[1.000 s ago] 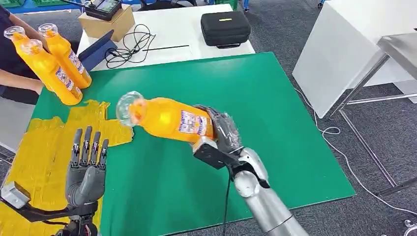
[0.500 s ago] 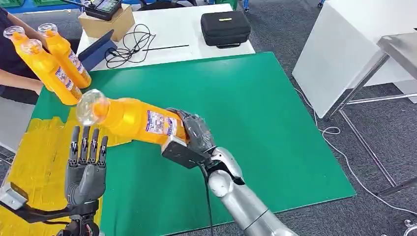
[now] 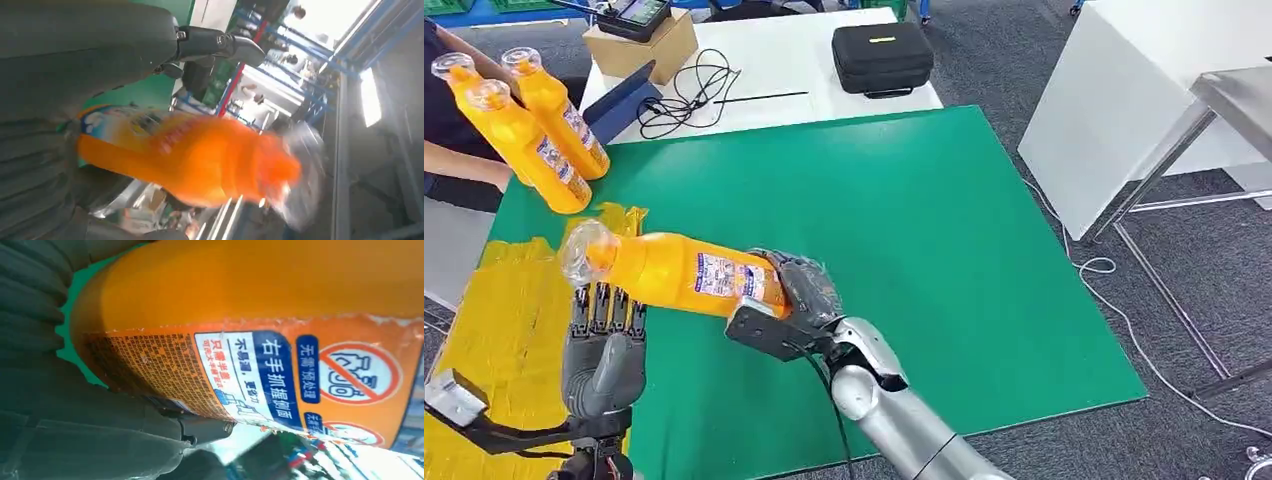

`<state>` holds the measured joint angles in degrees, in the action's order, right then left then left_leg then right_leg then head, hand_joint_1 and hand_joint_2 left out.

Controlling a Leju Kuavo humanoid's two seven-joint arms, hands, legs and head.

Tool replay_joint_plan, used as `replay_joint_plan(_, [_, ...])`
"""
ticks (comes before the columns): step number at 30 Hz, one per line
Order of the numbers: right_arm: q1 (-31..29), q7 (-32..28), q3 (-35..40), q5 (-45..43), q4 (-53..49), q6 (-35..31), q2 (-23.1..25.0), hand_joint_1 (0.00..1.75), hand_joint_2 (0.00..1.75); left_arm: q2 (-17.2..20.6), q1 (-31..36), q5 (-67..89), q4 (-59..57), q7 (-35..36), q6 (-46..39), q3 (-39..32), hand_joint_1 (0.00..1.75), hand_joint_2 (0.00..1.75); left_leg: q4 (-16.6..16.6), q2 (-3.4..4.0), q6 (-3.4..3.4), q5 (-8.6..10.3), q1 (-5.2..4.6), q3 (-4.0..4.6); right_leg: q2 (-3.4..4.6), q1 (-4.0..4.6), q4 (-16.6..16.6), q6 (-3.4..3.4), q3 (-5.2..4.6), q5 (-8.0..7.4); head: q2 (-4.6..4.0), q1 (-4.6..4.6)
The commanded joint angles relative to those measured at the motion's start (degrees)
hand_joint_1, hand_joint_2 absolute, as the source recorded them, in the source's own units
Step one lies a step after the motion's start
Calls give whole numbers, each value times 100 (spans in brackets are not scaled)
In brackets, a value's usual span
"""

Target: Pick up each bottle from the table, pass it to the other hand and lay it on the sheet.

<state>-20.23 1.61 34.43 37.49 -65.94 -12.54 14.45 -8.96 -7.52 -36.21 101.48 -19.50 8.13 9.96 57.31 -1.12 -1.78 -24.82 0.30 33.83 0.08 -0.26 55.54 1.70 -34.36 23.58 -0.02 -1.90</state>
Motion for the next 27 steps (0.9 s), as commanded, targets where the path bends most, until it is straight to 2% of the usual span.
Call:
replay_joint_plan(1, [-81,405,474,299,-226,108,-74,175,175,-156,-21,94,134,61,-114,-345,0,175,0,13,7,-12,0,-19,4,1,2,-3,15,10,0,0])
replay_joint_plan(3, [-82,401,465,297,-237,107,-94,175,175,-160,-19,96,138,61,-115,-344,0,175,-2,9,4,-6,-1,-13,3,0,-1,-2,10,5,0,0])
replay_joint_plan(7, [39,811,688,784,-616,77,-227,175,175,-248,-101,627,265,106,-584,-398,0,175,0,13,5,-10,-1,-17,5,0,1,-2,14,8,0,0])
replay_joint_plan(11, [275,1286,757,1135,-1091,300,-262,175,175,-180,-186,1404,327,9,-1124,-341,0,175,-2,5,5,-7,0,-13,-2,0,-2,-2,12,8,0,-2])
replay_joint_plan(14, [307,1376,865,1261,-1159,425,-249,175,175,-211,-245,1456,342,3,-1170,-378,0,175,-3,4,5,-8,-1,-15,-2,0,-2,-2,13,9,0,0])
replay_joint_plan(19, [-199,1047,1045,916,-566,365,-374,175,175,-273,-213,1406,337,84,-1252,-377,0,175,-3,11,5,-7,-1,-17,4,0,-3,-2,13,5,0,0])
replay_joint_plan(27, [-236,1054,1086,909,-576,396,-309,175,175,-239,-236,1219,311,146,-1198,-389,0,175,-4,9,5,-5,-1,-11,3,0,-4,-2,9,3,0,0])
